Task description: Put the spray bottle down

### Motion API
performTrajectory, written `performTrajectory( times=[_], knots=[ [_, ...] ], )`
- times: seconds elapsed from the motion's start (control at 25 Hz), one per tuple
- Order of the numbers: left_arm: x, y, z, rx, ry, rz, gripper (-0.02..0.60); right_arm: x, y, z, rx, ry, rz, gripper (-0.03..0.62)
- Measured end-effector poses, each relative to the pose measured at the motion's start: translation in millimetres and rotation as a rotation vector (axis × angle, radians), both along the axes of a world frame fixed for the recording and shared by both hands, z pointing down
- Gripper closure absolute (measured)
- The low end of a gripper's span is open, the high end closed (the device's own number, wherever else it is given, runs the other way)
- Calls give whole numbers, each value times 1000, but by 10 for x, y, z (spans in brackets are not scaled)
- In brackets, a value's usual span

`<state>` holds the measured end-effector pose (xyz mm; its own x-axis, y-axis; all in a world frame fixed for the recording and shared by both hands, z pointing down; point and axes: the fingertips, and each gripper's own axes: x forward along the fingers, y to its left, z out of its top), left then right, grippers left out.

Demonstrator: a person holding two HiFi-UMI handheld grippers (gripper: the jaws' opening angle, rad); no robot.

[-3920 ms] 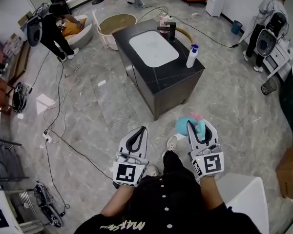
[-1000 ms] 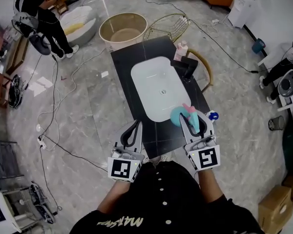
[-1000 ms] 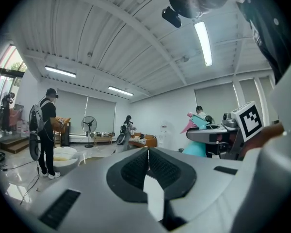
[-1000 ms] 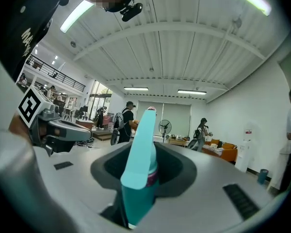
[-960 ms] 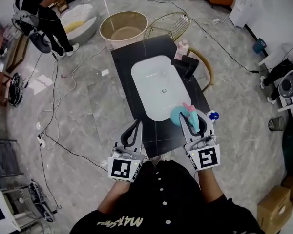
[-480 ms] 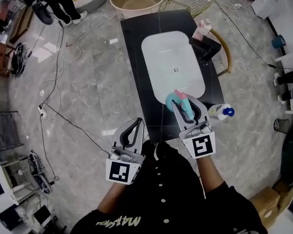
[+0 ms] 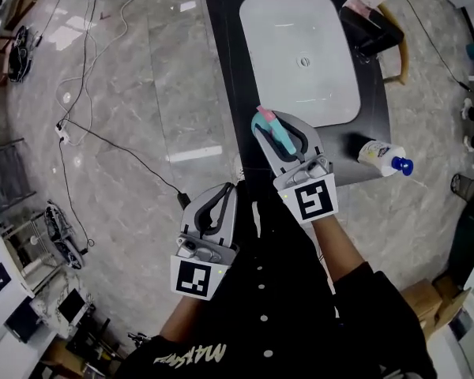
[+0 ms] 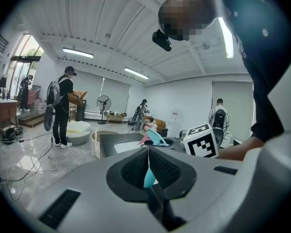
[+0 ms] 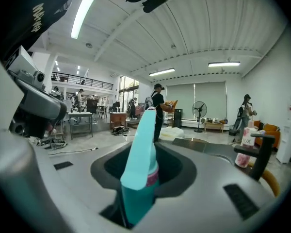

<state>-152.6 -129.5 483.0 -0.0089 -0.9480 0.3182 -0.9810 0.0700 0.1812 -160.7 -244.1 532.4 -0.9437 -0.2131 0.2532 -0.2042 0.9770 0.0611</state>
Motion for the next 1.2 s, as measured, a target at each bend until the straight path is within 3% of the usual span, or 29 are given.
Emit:
performTrajectory(
  times=[0.4, 0.8, 1.0, 1.2],
  knots=[
    [94, 163, 413, -84, 41, 38, 565, -173, 190, 395, -26, 25, -53, 477],
    [167, 184, 604, -104, 68, 45, 565, -221, 277, 509, -16, 6, -73, 469],
    [153, 196, 576, -96, 60, 46, 565, -237, 305, 493, -21, 20, -92, 378],
    [120, 159, 456, -65, 38, 49, 565, -169, 359, 309, 9, 15, -129, 356]
  ],
)
